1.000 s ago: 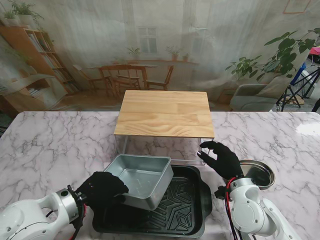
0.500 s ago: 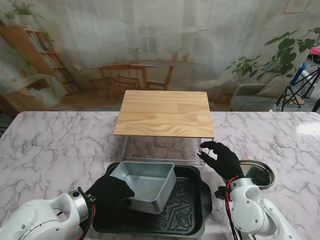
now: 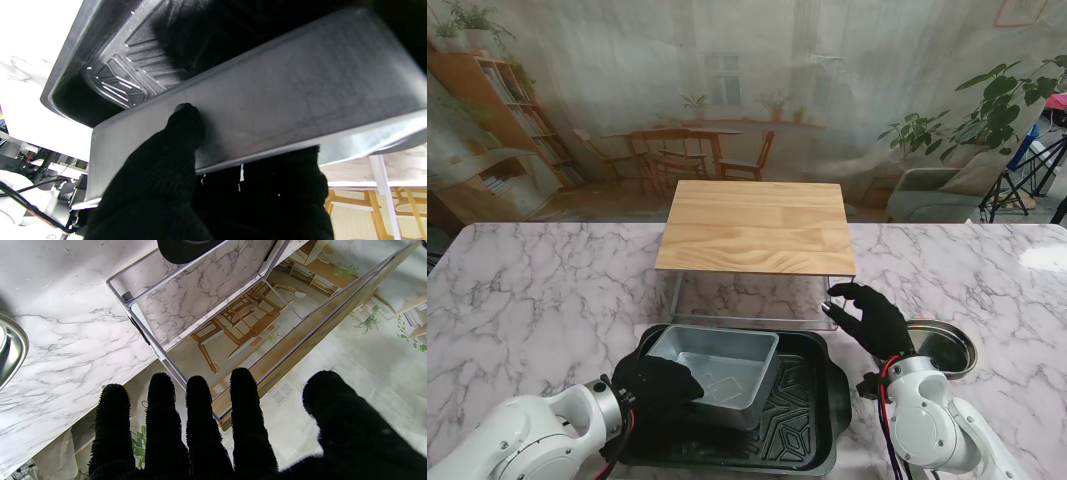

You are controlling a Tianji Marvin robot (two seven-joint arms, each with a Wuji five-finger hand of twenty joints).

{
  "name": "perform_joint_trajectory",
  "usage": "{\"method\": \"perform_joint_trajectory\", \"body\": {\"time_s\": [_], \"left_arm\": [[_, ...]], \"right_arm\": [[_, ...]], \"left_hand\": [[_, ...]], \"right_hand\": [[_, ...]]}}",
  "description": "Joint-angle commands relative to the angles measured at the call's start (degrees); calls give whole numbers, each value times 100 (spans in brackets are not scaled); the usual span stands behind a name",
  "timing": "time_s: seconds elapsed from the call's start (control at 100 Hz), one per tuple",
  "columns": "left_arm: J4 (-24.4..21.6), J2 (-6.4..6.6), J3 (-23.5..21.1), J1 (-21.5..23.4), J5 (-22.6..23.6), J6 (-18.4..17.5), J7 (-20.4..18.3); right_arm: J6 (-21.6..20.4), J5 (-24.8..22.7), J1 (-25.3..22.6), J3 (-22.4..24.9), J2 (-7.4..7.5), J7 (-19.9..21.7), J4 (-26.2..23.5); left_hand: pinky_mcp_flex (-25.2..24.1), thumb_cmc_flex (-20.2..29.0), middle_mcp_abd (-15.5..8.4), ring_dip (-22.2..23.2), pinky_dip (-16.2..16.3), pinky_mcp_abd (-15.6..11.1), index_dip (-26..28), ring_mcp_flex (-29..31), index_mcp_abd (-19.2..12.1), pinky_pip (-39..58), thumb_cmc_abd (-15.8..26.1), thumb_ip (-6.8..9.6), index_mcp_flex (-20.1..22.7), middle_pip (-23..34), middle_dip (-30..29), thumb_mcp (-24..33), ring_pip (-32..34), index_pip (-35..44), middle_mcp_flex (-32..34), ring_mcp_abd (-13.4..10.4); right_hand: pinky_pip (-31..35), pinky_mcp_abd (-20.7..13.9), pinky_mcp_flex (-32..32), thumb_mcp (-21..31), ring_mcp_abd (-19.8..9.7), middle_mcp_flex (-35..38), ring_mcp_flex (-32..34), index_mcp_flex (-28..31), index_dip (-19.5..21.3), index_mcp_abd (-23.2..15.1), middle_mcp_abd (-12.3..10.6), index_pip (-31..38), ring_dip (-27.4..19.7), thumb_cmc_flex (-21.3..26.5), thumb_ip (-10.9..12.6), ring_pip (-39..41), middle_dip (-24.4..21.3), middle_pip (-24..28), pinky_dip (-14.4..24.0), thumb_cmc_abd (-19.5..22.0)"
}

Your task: Stack the baking trays onto the shelf

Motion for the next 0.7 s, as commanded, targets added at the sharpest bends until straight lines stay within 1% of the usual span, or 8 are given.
{"method": "perform_joint_trajectory", "body": {"time_s": [0.0,0.11,0.24,0.27,0.31,0.39,0.49,0.69], "left_arm": [[12,7,60,-51,-34,69,-150],[90,20,177,-119,-139,174,-211],[204,36,341,-249,-212,287,-284],[239,41,387,-292,-233,305,-299],[276,50,446,-349,-267,340,-347],[355,66,559,-463,-326,412,-433],[444,86,671,-585,-379,462,-533],[566,114,801,-736,-414,493,-667]], "right_arm": [[16,11,-34,-2,-12,0,-10],[15,7,-31,-3,-11,2,-3],[25,17,-30,-3,-13,0,-2],[25,17,-30,-3,-13,-1,-1],[23,15,-29,-3,-13,-3,1],[22,20,-28,0,-14,-1,4],[27,23,-28,1,-15,-4,6],[20,31,-31,9,-17,-12,8]], "left_hand": [[239,627,132,-46,170,-157,25,-10,-291,456,1019,686,659,71,28,1576,96,152,2,544],[252,610,248,-88,174,-111,-59,8,-184,451,984,700,552,43,-4,1626,68,-7,-33,589],[225,486,395,-142,157,-143,-196,-36,-29,407,954,738,256,-45,-75,1621,19,-287,-156,619],[218,437,410,-170,153,-149,-296,-66,15,379,976,821,183,-72,-113,1471,-7,-448,-203,616],[185,384,424,-189,146,-152,-330,-115,43,350,988,845,85,-94,-133,1325,-37,-511,-257,626],[132,309,468,-238,122,-166,-385,-178,84,259,715,747,-225,-167,-127,1108,-115,-675,-362,640],[72,179,470,-259,102,-192,-403,-259,18,186,573,701,-435,-236,-123,941,-160,-752,-468,631],[-57,-438,464,-311,98,-229,-414,-448,-146,18,453,875,-1033,-475,-382,353,-291,-1008,-804,587]], "right_hand": [[-77,-188,-92,-27,-125,40,-143,-182,-5,-58,-36,27,0,-62,32,-234,26,74,74,124],[-75,-196,-90,-23,-123,37,-145,-183,-6,-58,-28,26,0,-57,33,-234,26,73,75,126],[-78,-193,-93,-23,-124,43,-148,-184,-5,-57,-25,27,0,-57,32,-233,26,75,75,119],[-76,-191,-90,-21,-113,32,-145,-184,-6,-56,-19,26,1,-54,32,-232,25,70,75,118],[-75,-188,-88,-19,-113,42,-146,-173,-4,-59,-18,31,1,-53,33,-231,26,74,76,122],[-75,-190,-90,-14,-114,35,-148,-182,-6,-58,-20,27,1,-47,34,-232,25,71,77,114],[-78,-196,-94,-9,-115,29,-148,-184,-6,-50,-13,27,1,-41,35,-231,24,70,76,122],[-75,-195,-91,-11,-112,33,-152,-182,-6,-52,-20,26,1,-38,34,-230,25,75,79,126]]}}
